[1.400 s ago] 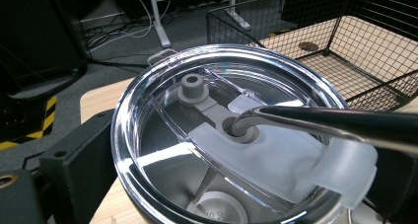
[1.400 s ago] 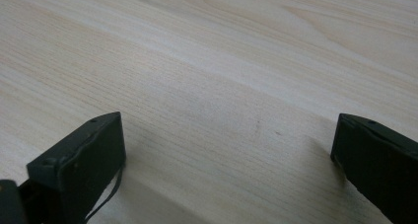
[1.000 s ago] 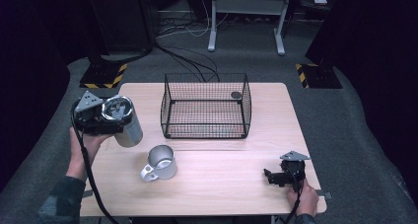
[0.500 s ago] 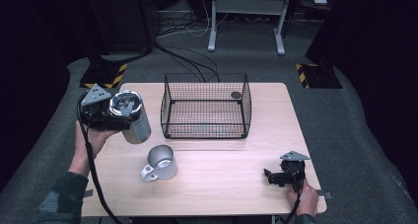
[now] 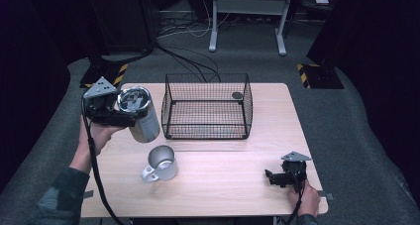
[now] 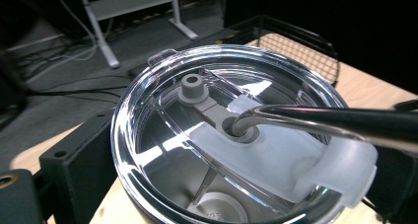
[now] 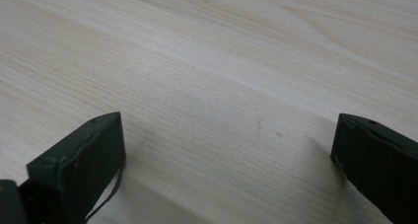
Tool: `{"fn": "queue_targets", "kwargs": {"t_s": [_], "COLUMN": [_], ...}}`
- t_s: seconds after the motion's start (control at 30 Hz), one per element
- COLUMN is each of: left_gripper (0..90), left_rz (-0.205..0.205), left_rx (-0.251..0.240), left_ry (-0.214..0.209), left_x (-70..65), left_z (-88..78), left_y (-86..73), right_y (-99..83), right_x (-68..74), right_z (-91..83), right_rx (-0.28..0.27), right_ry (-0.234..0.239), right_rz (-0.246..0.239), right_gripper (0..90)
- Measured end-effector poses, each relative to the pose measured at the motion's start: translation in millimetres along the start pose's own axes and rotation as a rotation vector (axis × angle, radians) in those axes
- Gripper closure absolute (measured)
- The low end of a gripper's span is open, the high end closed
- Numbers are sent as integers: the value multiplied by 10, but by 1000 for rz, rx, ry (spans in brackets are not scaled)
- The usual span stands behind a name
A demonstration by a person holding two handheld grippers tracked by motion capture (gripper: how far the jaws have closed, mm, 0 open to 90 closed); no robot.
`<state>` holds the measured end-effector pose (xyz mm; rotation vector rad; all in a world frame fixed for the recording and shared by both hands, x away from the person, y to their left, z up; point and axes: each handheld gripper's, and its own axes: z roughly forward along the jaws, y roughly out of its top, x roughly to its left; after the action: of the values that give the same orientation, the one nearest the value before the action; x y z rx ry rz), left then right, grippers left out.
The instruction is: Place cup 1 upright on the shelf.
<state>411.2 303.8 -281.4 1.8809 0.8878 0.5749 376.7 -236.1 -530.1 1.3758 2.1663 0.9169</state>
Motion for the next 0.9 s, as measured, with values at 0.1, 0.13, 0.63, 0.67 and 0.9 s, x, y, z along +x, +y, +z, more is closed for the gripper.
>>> {"fn": "queue_targets", "kwargs": {"t_s": [0.1, 0.13, 0.63, 0.67, 0.9], "left_gripper": [39, 39, 39, 38, 38], "left_rz": [1, 3, 42, 40, 48], "left_rx": [8, 5, 6, 4, 10], "left_ry": [-19, -18, -59, -62, -70], "left_x": [-20, -37, -266, -272, -314], "left_z": [71, 104, 350, 359, 455], "left_y": [22, 34, 229, 237, 320], "right_y": [2, 2, 1, 1, 2], "right_x": [-8, -8, -8, -7, -8], "right_z": [4, 4, 4, 4, 4], "right_rx": [-3, -3, -3, -3, -4], "right_ry": [2, 2, 1, 1, 2], "right_rz": [-12, -11, -11, -11, -12], "right_gripper": [0, 0, 0, 0, 0]}}
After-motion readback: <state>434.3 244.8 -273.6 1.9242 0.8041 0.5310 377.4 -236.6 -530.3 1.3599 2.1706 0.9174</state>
